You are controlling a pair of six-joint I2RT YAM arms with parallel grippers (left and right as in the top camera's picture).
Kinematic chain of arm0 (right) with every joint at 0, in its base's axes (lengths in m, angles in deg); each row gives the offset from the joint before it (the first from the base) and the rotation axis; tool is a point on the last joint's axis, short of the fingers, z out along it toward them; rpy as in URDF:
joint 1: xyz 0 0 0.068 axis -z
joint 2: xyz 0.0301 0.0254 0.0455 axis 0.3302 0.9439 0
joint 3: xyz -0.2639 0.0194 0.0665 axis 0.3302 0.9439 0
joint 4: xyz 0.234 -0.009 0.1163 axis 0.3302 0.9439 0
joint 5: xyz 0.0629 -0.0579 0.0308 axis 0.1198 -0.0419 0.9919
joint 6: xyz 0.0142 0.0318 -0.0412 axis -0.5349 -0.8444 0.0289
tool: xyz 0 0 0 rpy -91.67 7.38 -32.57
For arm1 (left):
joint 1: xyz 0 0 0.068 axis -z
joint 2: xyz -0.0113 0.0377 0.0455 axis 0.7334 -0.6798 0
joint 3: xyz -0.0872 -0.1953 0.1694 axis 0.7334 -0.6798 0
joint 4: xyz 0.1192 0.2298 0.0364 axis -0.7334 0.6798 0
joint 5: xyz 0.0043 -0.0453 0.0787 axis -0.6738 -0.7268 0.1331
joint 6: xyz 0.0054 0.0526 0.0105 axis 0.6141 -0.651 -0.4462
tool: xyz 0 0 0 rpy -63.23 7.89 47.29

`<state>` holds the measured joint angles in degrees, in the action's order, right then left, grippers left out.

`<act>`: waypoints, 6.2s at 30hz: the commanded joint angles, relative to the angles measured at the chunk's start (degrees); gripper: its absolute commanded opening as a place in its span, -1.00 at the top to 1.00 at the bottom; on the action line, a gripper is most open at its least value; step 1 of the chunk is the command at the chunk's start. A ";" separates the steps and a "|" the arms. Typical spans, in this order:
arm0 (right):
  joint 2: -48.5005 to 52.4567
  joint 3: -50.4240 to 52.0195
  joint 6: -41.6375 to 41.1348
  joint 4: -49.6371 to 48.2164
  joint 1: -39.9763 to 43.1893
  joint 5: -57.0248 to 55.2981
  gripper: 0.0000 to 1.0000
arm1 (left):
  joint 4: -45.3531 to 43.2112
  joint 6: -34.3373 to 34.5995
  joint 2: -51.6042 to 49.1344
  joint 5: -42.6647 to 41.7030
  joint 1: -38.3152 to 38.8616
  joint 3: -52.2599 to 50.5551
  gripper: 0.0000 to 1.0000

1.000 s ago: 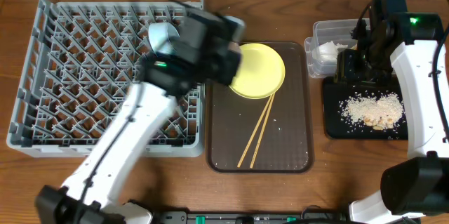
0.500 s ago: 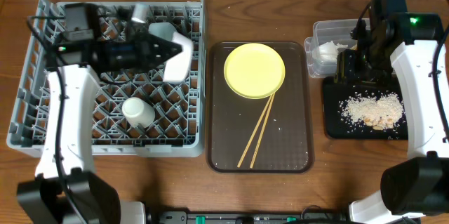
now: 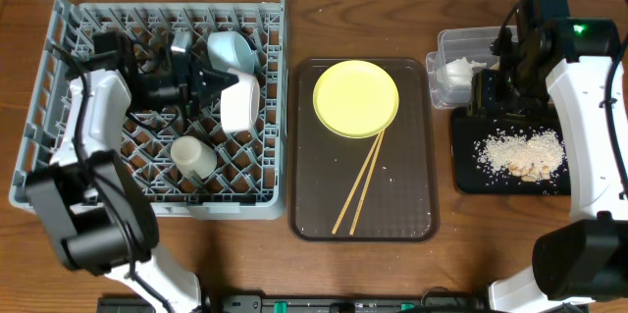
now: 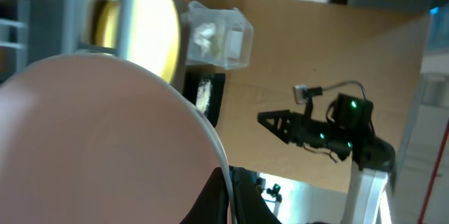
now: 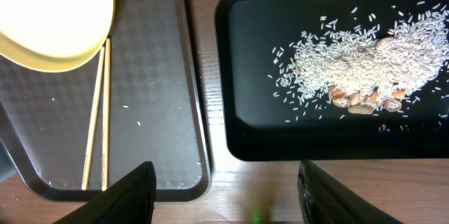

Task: Sort waste into correct bins and load items into the dishwasher rack
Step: 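Carry the white bowl with the left gripper into the dish rack, then release the bowl and reach the left gripper to the chopsticks, then grasp one wooden chopstick on the brown tray with the left gripper, then carry the chopstick left and stand it in the dish rack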

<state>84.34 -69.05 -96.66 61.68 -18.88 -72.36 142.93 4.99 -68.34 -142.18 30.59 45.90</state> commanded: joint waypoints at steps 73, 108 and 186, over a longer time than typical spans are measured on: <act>-1.55 -0.04 2.34 1.95 14.21 2.01 -0.31 | -5.31 15.76 -5.95 77.50 60.28 0.35 -0.50; -1.55 -0.04 2.34 1.75 14.21 2.01 -0.33 | -4.04 15.74 -3.21 72.08 63.43 -0.24 -0.63; -1.55 -0.04 2.78 2.03 14.21 2.03 -0.33 | -10.05 7.98 17.62 81.92 38.10 -11.13 0.86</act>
<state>84.32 -69.05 -94.85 63.74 -4.87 -70.80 133.16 13.69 -47.51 -59.06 69.85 35.23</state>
